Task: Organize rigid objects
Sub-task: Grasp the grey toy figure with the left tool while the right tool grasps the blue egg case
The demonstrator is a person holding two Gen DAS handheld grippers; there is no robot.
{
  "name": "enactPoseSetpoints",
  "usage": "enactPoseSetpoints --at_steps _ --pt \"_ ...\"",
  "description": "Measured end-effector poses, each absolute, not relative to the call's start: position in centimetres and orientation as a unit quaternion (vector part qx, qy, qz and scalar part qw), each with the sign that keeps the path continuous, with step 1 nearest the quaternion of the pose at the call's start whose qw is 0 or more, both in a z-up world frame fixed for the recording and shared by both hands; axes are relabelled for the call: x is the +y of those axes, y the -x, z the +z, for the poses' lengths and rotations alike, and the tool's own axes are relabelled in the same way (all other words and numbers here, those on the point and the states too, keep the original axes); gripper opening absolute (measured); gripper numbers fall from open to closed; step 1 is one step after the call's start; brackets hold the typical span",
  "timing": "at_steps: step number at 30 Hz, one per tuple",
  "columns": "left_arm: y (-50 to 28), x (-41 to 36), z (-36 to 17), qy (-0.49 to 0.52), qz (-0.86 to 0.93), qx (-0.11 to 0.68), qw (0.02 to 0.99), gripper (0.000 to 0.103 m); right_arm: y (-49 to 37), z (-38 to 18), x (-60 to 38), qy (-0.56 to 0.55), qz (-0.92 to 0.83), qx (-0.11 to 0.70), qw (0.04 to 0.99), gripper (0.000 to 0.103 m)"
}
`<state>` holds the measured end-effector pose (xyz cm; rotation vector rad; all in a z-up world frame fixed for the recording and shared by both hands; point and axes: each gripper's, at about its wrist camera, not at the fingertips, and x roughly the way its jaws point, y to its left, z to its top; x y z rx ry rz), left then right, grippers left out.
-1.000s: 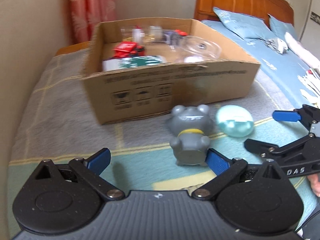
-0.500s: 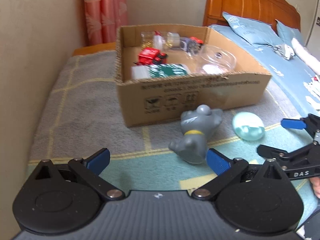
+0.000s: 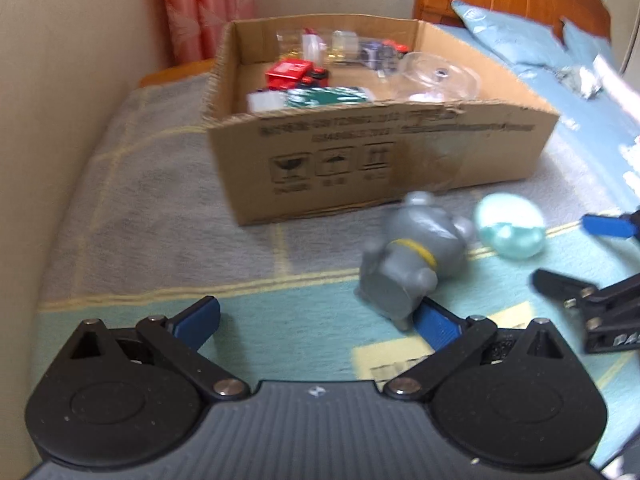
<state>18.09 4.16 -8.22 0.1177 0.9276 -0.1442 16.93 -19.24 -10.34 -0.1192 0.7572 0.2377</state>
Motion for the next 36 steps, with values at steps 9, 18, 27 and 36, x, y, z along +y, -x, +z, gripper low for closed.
enactPoseSetpoints --at_steps 9,18,27,36 --pt "-18.2 5.7 -8.2 -0.064 -0.038 0.447 0.892 0.102 -18.1 -10.2 -16.8 0.070 0.141 0.375 0.913 0.103" --pt "-16.6 4.7 -7.7 -0.067 -0.083 0.441 0.891 0.102 -19.2 -10.2 -18.1 0.058 0.117 0.374 0.918 0.103" --pt "-17.0 0.8 -7.2 -0.027 -0.138 0.417 0.898 0.099 -18.3 -10.3 -20.8 0.045 0.084 0.374 0.923 0.103" --pt "-18.9 -1.6 -8.3 -0.036 -0.103 0.415 0.903 0.079 -18.1 -10.2 -20.7 0.045 0.082 0.370 0.924 0.103"
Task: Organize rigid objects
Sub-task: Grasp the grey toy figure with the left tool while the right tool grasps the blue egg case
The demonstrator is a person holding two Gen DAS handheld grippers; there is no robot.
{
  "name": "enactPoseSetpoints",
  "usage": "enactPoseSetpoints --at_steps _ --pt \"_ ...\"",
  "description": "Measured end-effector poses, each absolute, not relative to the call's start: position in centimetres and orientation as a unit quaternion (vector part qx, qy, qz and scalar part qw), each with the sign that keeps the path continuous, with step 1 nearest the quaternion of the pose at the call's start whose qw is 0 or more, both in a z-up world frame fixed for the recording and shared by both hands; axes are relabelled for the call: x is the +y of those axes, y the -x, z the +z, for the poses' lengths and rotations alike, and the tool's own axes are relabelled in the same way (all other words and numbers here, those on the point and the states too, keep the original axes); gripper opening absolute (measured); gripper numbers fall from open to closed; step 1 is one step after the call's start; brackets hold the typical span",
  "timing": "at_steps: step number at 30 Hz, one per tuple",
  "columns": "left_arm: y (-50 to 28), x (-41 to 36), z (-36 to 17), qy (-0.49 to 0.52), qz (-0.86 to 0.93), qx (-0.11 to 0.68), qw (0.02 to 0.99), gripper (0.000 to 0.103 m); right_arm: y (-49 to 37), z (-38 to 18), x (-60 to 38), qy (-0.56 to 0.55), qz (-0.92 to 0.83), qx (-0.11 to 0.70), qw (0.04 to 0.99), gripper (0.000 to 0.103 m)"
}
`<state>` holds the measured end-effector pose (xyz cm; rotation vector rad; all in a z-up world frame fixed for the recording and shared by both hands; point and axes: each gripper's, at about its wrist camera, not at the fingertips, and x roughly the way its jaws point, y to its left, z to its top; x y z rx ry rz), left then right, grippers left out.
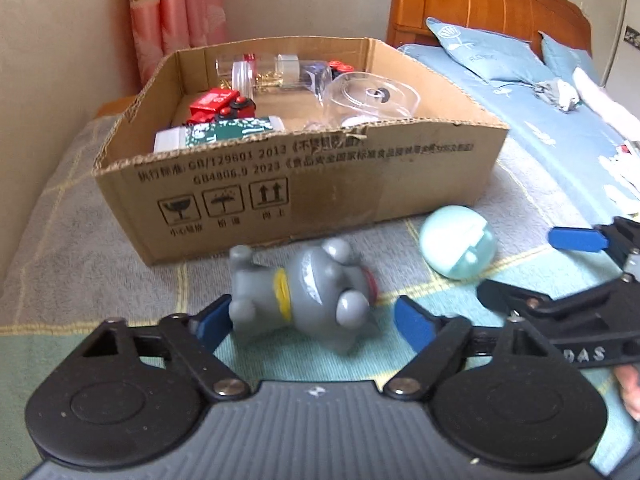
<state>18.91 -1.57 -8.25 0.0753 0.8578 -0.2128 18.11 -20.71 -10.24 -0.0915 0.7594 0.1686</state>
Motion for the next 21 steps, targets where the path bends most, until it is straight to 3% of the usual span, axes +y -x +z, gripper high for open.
enactPoseSetpoints --at_steps 1,3,21 --pt "-18.9 -1.6 -8.2 -0.041 -0.097 0.412 0.905 0.073 -18.1 -10.2 -20.7 0.045 0.083 0.370 0.924 0.103" --pt "-19.0 -1.1 -8.2 -0.028 -0.100 0.414 0.904 0.073 -18.1 -10.2 -20.7 0.045 0.084 0.371 0.924 0.103" --pt "-19.1 2.3 -8.2 -0.011 -0.058 0.419 0.906 0.073 -20.7 -9.8 -15.2 0.085 0.180 0.370 0.907 0.103"
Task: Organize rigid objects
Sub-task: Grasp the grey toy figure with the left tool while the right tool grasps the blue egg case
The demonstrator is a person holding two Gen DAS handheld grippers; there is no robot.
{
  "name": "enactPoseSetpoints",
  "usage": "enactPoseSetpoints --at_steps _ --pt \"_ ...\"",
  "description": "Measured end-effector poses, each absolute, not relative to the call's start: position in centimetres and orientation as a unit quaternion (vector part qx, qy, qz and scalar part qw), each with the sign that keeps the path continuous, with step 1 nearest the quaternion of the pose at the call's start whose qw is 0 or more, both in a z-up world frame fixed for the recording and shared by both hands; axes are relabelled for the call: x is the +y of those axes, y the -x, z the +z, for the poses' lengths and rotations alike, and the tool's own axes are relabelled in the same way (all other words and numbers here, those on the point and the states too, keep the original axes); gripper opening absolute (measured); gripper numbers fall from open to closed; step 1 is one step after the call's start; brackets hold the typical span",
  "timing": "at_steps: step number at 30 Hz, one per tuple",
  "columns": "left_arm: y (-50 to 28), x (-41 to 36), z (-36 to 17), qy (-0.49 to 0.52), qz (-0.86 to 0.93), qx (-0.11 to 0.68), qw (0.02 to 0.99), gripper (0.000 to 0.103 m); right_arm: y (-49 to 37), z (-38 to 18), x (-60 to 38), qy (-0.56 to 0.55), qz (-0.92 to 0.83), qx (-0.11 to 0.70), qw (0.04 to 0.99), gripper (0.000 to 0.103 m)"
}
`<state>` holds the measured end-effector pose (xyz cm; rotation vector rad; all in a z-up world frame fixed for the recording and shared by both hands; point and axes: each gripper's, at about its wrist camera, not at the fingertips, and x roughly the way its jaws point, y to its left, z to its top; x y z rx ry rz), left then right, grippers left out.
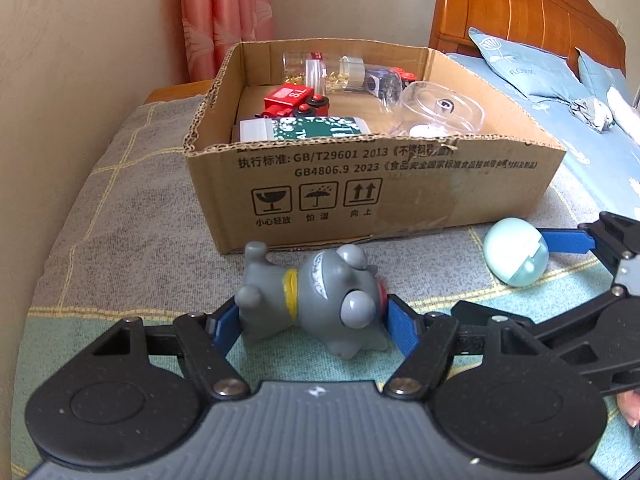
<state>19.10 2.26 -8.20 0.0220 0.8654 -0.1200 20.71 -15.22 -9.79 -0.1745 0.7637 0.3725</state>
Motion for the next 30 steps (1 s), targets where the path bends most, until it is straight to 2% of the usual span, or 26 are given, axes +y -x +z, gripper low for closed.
enactPoseSetpoints --at_steps 9,11,19,30 --pt "-19.2 2.5 -8.2 -0.003 -0.060 0.419 0.906 0.073 -20.5 -9.1 -14.7 0.092 0.189 0.368 0.906 0.078" --pt "-19.2 2.5 -8.2 -0.007 -0.062 0.419 0.906 0.073 -20.5 -9.0 -14.7 0.091 0.187 0.368 0.906 0.066" --pt "-18.6 2.5 -7.2 -0.023 -0.087 0.425 0.901 0.072 -20.2 -8.1 -14.9 0.105 0.195 0.374 0.901 0.066" --pt "-18.4 1.6 -1.2 -0.061 -0.142 0.378 0.913 0.072 -19.1 -4.1 -16.8 0.109 0.219 0.361 0.900 0.066"
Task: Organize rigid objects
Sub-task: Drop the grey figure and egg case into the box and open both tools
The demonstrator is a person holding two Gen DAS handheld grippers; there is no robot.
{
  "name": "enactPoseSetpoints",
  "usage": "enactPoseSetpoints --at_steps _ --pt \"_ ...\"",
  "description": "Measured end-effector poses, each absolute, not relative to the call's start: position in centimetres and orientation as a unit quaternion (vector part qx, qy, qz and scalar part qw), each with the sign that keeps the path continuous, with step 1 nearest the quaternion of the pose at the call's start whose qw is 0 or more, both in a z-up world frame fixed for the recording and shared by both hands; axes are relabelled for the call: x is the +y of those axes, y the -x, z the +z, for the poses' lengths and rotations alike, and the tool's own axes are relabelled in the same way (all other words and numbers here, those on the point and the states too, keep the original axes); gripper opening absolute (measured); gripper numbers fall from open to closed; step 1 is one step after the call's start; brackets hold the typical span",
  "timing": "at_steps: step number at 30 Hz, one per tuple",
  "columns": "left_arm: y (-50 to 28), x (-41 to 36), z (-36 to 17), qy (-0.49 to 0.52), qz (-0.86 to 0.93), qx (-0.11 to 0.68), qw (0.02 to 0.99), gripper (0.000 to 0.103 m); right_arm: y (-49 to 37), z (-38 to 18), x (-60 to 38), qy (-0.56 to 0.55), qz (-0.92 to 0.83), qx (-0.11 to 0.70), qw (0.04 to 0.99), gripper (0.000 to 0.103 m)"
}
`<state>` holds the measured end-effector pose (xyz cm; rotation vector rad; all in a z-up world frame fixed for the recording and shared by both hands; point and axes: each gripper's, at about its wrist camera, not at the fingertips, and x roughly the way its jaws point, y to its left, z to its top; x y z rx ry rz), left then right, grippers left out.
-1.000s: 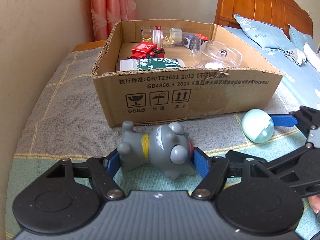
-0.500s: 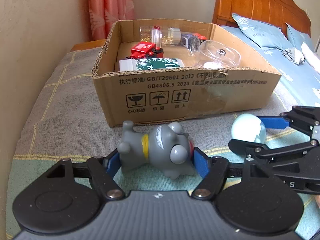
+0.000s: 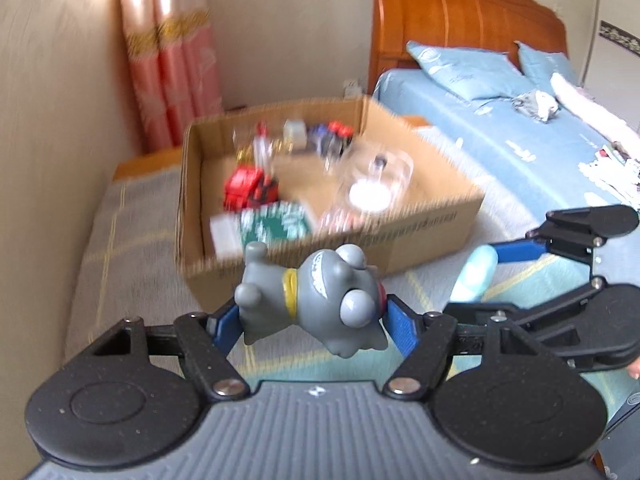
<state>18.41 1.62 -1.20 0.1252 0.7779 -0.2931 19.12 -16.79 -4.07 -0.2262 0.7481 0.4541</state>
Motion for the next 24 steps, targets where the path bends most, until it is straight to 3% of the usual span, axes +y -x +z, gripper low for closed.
enactPoseSetpoints --at_steps 11,21,24 --pt "-24.7 -0.5 2.5 -0.090 -0.172 0.353 0.915 0.072 -21.4 1.2 -17.5 0.097 0.211 0.294 0.927 0.066" --pt "-30.2 -2.0 0.6 -0.102 -0.166 0.382 0.903 0.072 -25.7 -1.0 -16.8 0.102 0.176 0.320 0.925 0.066" --pt "-31.0 -2.0 -0.3 -0.100 -0.165 0.392 0.899 0.073 -25.2 -0.9 -16.8 0.098 0.177 0.314 0.928 0.085"
